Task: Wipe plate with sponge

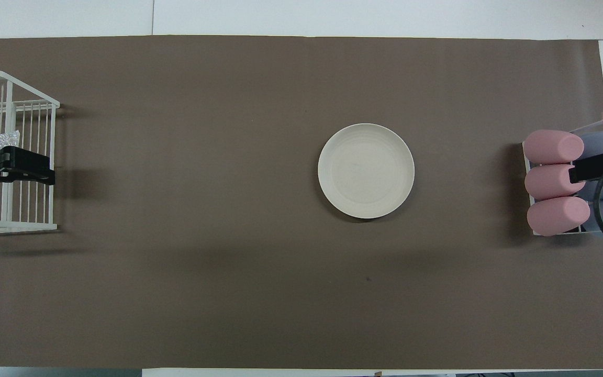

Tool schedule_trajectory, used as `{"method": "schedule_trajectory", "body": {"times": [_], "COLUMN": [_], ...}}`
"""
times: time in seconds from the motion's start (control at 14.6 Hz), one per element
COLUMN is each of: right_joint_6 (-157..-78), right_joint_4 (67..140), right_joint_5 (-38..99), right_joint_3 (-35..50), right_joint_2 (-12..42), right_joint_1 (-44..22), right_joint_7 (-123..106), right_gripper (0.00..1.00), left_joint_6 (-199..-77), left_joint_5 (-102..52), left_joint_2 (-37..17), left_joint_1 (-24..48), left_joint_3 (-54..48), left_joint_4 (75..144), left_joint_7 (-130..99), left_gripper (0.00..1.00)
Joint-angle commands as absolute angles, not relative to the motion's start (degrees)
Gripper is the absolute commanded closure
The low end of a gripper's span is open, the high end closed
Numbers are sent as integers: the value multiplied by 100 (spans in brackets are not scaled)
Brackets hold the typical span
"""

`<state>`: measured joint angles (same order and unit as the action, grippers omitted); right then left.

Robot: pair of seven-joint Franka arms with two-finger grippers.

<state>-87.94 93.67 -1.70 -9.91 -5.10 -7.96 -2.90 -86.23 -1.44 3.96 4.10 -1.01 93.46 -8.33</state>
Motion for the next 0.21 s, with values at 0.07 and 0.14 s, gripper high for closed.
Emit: {"method": "schedule_trajectory", "body": {"times": [0.07, 0.14], "right_joint_6": [-8833, -8833], "right_joint_4": [9387, 9387], "right_joint_5": [-193, -193], "right_joint_3": [-958, -958], "right_joint_2": [-571, -571], "right_joint_1": [-773, -773], "right_joint_7": [-431, -431], "right_gripper": [0, 0], "left_joint_6": [-8622, -8622], "left_joint_5": [-105, -105], "left_joint_2": [396, 396], "left_joint_1": [396, 396], "left_joint_3": [-88, -88], "left_joint_4": [9290, 9290], "left_joint_7": [-721, -721], "left_gripper": [0, 0]}}
